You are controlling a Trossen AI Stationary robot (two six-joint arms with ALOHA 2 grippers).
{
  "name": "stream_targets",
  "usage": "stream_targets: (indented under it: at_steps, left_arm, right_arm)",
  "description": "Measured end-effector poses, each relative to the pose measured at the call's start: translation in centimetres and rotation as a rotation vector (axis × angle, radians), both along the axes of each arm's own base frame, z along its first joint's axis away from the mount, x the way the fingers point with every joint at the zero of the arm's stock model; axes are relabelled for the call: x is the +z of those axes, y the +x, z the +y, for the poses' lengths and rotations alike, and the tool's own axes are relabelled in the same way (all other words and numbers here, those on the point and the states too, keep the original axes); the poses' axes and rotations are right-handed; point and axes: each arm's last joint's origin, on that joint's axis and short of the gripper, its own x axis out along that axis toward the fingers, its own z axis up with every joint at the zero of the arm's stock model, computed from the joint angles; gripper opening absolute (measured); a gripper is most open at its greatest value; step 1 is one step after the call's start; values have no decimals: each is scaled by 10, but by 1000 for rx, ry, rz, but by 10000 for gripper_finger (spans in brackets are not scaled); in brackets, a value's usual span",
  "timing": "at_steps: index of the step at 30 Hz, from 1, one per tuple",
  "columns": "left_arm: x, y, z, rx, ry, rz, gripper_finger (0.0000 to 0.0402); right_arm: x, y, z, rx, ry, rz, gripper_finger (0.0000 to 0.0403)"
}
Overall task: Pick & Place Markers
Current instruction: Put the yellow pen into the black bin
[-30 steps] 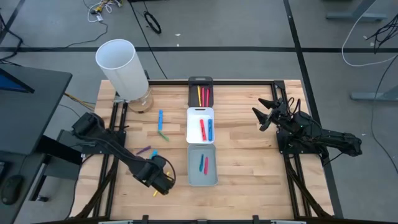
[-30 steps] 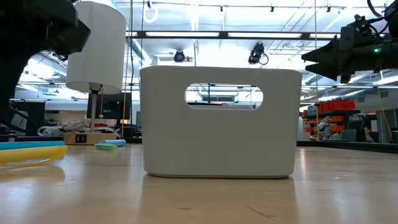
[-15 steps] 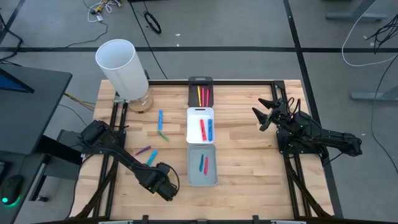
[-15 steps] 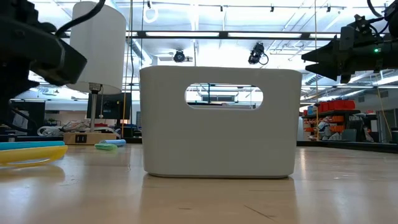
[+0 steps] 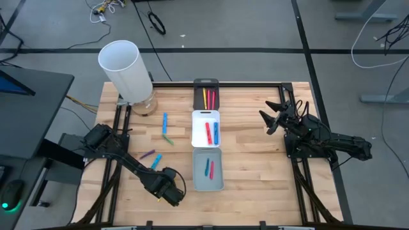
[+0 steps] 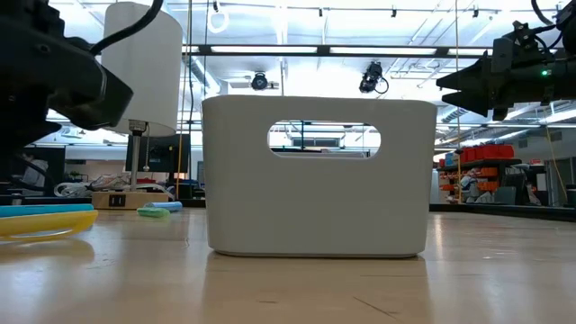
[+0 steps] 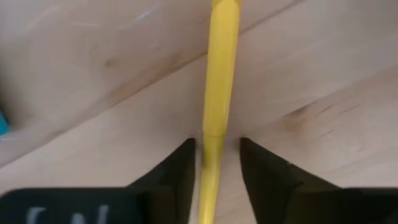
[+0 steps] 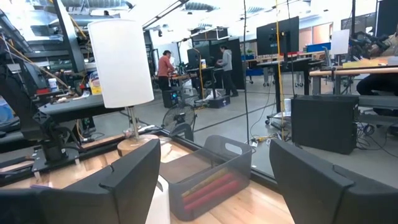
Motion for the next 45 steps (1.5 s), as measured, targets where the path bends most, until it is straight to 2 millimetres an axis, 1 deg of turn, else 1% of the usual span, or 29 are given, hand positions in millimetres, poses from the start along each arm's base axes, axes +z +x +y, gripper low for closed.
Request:
stream_targets:
  at_steps: [5,8,13,17,22,26,29,32,37,42,45]
  left_arm:
    - [0,0,0,0,-1,-1,60]
    - [0,0,0,0,0,0,34]
    - [-1,0,0,1,10,-6,33]
    - [-1,0,0,1,8,-4,48]
    - [-1,0,0,1,11,-6,33]
    - [-1,0,0,5,17,-10,33]
    - [0,0,1,39,11,-7,41]
    - [6,-2,5,60,0,3,38]
    - [34,-3,13,70,-46,-53,32]
    - [52,-6,21,61,-76,-92,32]
    - [59,-8,23,63,-80,-97,32]
  right_arm:
    - [0,0,0,0,0,0,302]
    - [0,0,0,0,0,0,302]
    - [0,0,0,0,0,0,302]
    - [0,0,0,0,0,0,302]
    - [0,0,0,0,0,0,302]
    - [0,0,0,0,0,0,302]
    - [0,0,0,0,0,0,302]
    - [0,0,0,0,0,0,302]
    - [0,0,0,0,0,0,302]
    - [0,0,0,0,0,0,302]
    - [0,0,0,0,0,0,302]
